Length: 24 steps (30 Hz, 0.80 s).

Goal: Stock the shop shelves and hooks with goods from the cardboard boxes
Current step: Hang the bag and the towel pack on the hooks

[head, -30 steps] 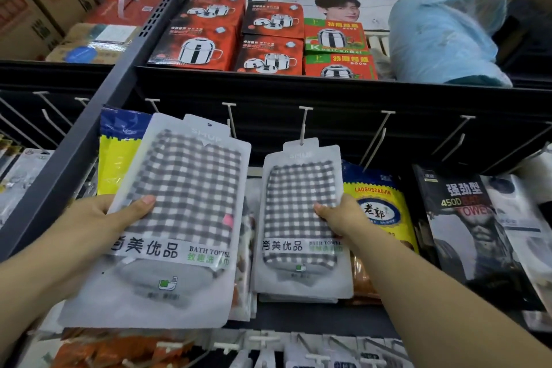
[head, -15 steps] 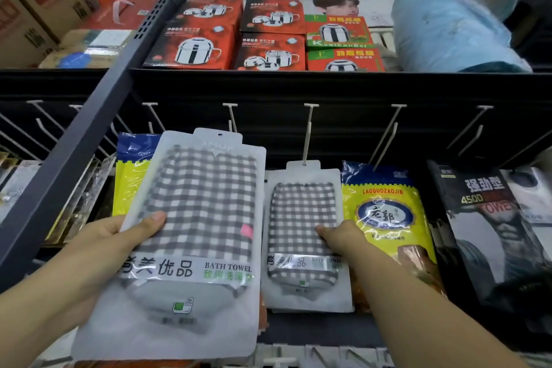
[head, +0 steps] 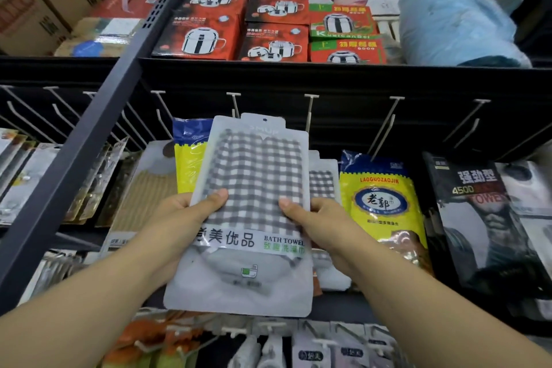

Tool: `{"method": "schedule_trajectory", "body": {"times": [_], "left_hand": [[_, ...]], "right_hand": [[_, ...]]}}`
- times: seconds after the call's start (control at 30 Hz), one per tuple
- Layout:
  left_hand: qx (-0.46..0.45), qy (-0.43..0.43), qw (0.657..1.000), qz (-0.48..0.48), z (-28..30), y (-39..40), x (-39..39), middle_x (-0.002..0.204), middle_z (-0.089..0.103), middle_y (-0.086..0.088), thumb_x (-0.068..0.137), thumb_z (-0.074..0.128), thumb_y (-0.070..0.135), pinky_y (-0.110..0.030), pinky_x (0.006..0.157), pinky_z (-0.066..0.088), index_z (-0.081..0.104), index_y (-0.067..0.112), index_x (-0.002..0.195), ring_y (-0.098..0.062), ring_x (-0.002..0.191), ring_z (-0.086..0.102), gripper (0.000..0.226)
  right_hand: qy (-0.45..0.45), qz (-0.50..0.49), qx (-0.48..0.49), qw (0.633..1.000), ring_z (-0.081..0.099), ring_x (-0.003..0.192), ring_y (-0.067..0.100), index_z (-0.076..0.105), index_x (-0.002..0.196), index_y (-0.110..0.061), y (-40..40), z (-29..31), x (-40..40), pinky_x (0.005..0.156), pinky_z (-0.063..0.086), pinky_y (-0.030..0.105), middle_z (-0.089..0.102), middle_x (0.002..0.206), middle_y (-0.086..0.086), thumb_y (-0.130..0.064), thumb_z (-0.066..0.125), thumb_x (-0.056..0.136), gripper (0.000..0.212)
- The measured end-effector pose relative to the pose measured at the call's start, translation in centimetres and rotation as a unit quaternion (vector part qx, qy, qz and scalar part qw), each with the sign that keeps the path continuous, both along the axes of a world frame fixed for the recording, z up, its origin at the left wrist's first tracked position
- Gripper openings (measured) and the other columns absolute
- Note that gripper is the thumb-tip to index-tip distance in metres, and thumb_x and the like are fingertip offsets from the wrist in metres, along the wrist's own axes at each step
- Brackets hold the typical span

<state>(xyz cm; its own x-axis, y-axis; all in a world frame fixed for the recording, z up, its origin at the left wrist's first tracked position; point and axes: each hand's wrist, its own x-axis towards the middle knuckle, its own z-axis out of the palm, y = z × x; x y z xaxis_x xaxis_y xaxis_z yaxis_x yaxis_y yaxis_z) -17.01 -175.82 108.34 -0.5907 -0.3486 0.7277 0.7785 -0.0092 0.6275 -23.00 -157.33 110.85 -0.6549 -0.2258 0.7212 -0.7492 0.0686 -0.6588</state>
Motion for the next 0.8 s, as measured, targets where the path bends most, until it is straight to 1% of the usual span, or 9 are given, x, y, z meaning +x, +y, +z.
{"method": "schedule_trajectory", "body": {"times": [0.13, 0.17, 0.23, 0.33, 0.43, 0.53, 0.6, 0.7, 0.8], "left_hand": [[-0.003, 0.017, 0.999, 0.035, 0.2, 1.1, 0.0, 0.062, 0.070, -0.006, 0.083, 0.069, 0.027, -0.016, 0.046, 0.048, 0.067, 0.004, 0.069, -0.014, 0.050, 0.064, 0.027], [-0.009, 0.019, 0.998, 0.063, 0.2, 1.1, -0.1, 0.064, 0.068, -0.007, 0.083, 0.069, 0.030, -0.017, 0.051, 0.046, 0.069, 0.007, 0.065, -0.015, 0.051, 0.060, 0.030], [-0.025, 0.011, 0.994, 0.107, 0.3, 0.9, 0.0, 0.073, 0.064, -0.012, 0.084, 0.069, 0.031, -0.022, 0.055, 0.041, 0.072, 0.010, 0.069, -0.017, 0.049, 0.050, 0.026], [-0.034, 0.013, 0.993, 0.115, 0.3, 0.1, 0.2, 0.074, 0.065, -0.009, 0.086, 0.066, 0.013, -0.014, 0.039, 0.041, 0.069, 0.004, 0.082, -0.005, 0.037, 0.053, 0.010], [-0.045, 0.012, 0.989, 0.139, 0.2, -0.9, 0.5, 0.081, 0.069, -0.013, 0.087, 0.066, 0.010, -0.019, 0.046, 0.045, 0.069, 0.001, 0.086, -0.011, 0.050, 0.059, 0.009], [-0.044, 0.005, 0.985, 0.170, 0.2, -2.0, 0.5, 0.060, 0.066, -0.003, 0.084, 0.069, 0.010, -0.013, 0.036, 0.038, 0.070, 0.005, 0.079, -0.005, 0.033, 0.048, 0.007], [-0.056, -0.003, 0.981, 0.187, 0.1, -2.4, 0.6, 0.067, 0.068, -0.004, 0.082, 0.071, 0.009, -0.015, 0.037, 0.040, 0.069, 0.005, 0.078, -0.004, 0.029, 0.045, 0.006], [-0.077, -0.013, 0.977, 0.199, -0.1, -3.0, 0.6, 0.080, 0.069, -0.006, 0.081, 0.071, 0.005, -0.019, 0.043, 0.044, 0.070, 0.005, 0.078, -0.008, 0.034, 0.050, 0.003], [-0.092, -0.017, 0.971, 0.220, -0.4, -3.9, 0.5, 0.087, 0.069, -0.002, 0.081, 0.072, 0.006, -0.027, 0.054, 0.045, 0.072, 0.010, 0.078, -0.023, 0.052, 0.054, 0.005]], "right_hand": [[0.012, -0.012, -0.053, 0.998, 0.070, 0.073, 0.017, 0.068, 0.094, -0.011, 1.6, -0.2, 0.2, 0.062, 0.058, 0.029, 0.074, 0.087, 0.005, -0.027, 0.069, 0.086, 0.018], [0.004, -0.012, -0.073, 0.997, 0.071, 0.073, 0.020, 0.067, 0.094, -0.010, 2.1, 0.0, 0.2, 0.064, 0.060, 0.031, 0.074, 0.086, 0.007, -0.024, 0.069, 0.087, 0.017], [-0.018, -0.022, -0.101, 0.994, 0.072, 0.074, 0.026, 0.065, 0.100, -0.007, 3.4, 0.5, 0.1, 0.064, 0.060, 0.036, 0.074, 0.087, 0.011, -0.021, 0.068, 0.088, 0.019], [-0.022, -0.037, -0.131, 0.990, 0.072, 0.064, 0.024, 0.064, 0.101, -0.004, 5.4, 1.7, -0.3, 0.055, 0.057, 0.033, 0.074, 0.082, 0.013, -0.019, 0.067, 0.089, 0.020], [-0.009, -0.048, -0.149, 0.988, 0.069, 0.052, 0.019, 0.065, 0.096, -0.003, 6.6, 3.1, -0.3, 0.044, 0.052, 0.027, 0.071, 0.075, 0.010, -0.015, 0.067, 0.089, 0.014], [-0.018, -0.049, -0.137, 0.989, 0.070, 0.057, 0.021, 0.066, 0.092, -0.003, 6.7, 4.6, 0.0, 0.048, 0.055, 0.030, 0.072, 0.076, 0.011, -0.015, 0.069, 0.087, 0.013], [-0.021, -0.053, -0.129, 0.990, 0.069, 0.058, 0.022, 0.066, 0.093, -0.002, 6.4, 5.5, 0.0, 0.049, 0.054, 0.030, 0.072, 0.077, 0.011, -0.015, 0.070, 0.086, 0.015], [-0.024, -0.063, -0.128, 0.989, 0.069, 0.058, 0.022, 0.066, 0.098, 0.001, 5.6, 6.3, -0.2, 0.050, 0.054, 0.029, 0.072, 0.078, 0.012, -0.015, 0.072, 0.084, 0.022], [-0.035, -0.067, -0.126, 0.989, 0.071, 0.070, 0.028, 0.064, 0.103, 0.001, 5.0, 6.5, -0.4, 0.056, 0.057, 0.034, 0.072, 0.086, 0.015, -0.016, 0.074, 0.082, 0.029]]}}
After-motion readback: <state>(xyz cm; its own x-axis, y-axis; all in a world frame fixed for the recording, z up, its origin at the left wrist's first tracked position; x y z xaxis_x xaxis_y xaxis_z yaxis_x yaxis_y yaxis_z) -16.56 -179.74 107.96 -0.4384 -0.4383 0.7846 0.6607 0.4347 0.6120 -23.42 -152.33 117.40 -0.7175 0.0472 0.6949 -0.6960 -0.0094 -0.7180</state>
